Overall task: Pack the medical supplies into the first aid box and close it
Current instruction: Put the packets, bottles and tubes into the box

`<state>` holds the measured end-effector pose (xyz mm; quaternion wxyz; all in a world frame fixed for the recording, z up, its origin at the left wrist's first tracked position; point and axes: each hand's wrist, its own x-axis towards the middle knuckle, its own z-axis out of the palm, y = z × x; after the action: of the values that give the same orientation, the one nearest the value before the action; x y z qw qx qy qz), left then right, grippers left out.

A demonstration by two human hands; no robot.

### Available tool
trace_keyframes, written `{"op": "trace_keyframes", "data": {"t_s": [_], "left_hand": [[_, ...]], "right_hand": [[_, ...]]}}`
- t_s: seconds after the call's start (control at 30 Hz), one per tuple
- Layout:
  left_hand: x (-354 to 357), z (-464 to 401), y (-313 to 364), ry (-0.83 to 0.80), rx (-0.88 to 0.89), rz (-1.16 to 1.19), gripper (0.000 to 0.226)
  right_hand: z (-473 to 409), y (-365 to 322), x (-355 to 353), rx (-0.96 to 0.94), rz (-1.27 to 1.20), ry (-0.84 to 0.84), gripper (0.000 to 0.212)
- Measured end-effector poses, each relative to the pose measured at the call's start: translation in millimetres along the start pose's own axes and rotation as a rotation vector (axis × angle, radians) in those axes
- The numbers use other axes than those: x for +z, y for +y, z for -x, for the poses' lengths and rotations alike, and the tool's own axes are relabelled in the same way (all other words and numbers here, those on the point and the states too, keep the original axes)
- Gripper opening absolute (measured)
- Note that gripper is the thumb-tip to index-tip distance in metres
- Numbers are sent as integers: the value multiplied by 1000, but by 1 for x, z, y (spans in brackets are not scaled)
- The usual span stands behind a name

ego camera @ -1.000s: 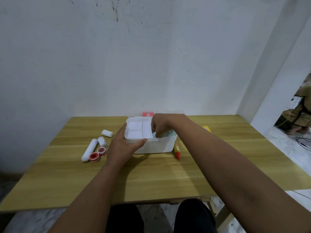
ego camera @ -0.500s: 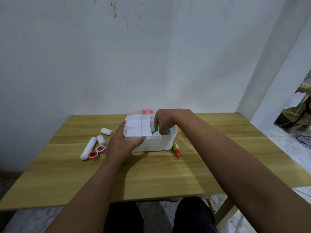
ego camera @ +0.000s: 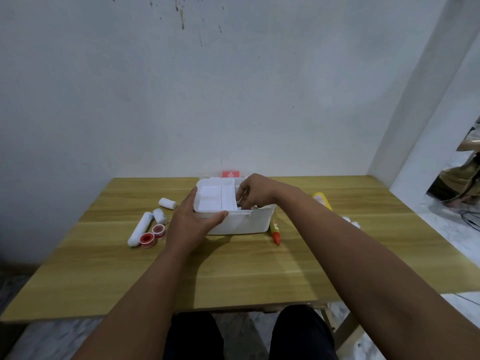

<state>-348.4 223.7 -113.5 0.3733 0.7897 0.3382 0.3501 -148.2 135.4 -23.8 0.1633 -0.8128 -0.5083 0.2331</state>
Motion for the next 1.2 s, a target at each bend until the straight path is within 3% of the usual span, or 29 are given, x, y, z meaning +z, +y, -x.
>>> {"op": "trace_keyframes", "data": {"t_s": [0.13,0.23,0.4,0.6,0.73,0.83,0.97,1.07,1.13,1.2], "left_hand": [[1,-1,0,4,-5,7,103],[1,-2,0,1,-6,5,105],[1,-1,0,1,-20,-17,109],[1,0,3,15,21,3,99],[0,0,0,1,10,-4,102],[0,-1,-1,2,-2,7,103],[0,0,0,-2,-6,28,99],[-1,1,1,-3,-7,38,98],[-2,1,2,-6,1,54,95],[-3,2,4,-9,4,55,94]], "right_hand": [[3,-9,-11,93,-98,24,29],[6,-16,-5,143,-172,15,48],[3,-20,16,62,-223,94,60],[-3,-29,35,24,60,116,63],[-4,-29,36,5,84,126,63],[-2,-23,20,-3,-66,195,54],[9,3,-18,17,-192,538,27],[20,37,-37,140,-138,706,26],[27,61,-39,270,-47,695,28],[30,79,-32,403,62,573,22]]}}
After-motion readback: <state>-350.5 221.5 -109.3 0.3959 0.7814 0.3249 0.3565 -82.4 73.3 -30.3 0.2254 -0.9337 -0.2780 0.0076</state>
